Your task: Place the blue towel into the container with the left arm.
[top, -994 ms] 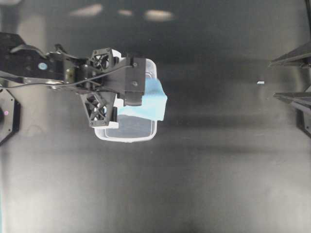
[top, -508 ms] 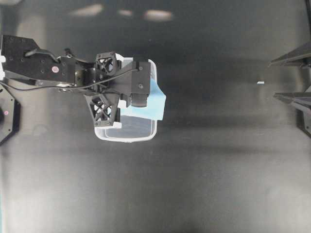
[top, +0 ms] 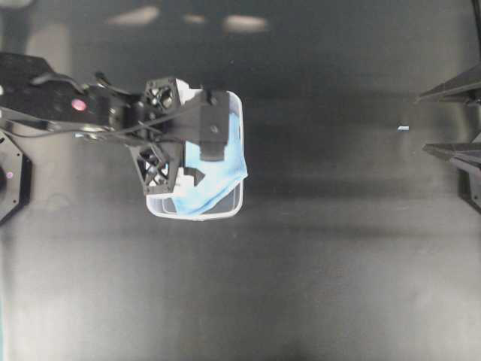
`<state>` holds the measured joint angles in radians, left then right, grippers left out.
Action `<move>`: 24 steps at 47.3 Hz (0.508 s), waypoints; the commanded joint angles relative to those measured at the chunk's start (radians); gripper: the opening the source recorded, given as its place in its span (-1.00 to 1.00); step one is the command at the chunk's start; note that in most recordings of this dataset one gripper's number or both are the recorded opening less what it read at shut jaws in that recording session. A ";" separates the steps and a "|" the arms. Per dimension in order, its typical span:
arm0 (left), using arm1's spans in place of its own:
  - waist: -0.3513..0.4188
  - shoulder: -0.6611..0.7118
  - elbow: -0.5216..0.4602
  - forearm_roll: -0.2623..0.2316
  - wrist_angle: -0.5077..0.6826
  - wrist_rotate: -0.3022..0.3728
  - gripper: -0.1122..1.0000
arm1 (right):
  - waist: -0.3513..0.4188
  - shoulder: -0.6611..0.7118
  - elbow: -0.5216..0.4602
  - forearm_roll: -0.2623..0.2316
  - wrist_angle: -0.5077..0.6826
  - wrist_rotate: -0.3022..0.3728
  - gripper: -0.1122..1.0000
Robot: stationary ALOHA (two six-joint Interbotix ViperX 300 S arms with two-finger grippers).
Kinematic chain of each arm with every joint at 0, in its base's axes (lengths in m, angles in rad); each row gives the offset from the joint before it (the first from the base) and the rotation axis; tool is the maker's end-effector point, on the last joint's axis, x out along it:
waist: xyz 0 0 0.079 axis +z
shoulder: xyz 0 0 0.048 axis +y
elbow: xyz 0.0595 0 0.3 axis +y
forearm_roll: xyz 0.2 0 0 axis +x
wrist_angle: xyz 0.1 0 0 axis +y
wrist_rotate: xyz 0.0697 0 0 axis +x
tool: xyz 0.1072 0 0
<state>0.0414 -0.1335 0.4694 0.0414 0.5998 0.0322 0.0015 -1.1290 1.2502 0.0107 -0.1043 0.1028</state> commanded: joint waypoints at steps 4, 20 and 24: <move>0.005 -0.167 -0.031 0.003 -0.014 -0.006 0.72 | 0.000 0.006 -0.008 0.003 -0.009 0.002 0.60; -0.008 -0.477 0.147 0.003 -0.163 -0.074 0.71 | 0.002 0.006 -0.006 0.003 -0.009 0.000 0.60; -0.015 -0.537 0.195 0.003 -0.193 -0.081 0.71 | 0.002 0.006 -0.005 0.003 -0.009 0.002 0.60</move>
<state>0.0337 -0.6075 0.6335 0.0414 0.4433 -0.0445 0.0015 -1.1290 1.2517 0.0107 -0.1028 0.1028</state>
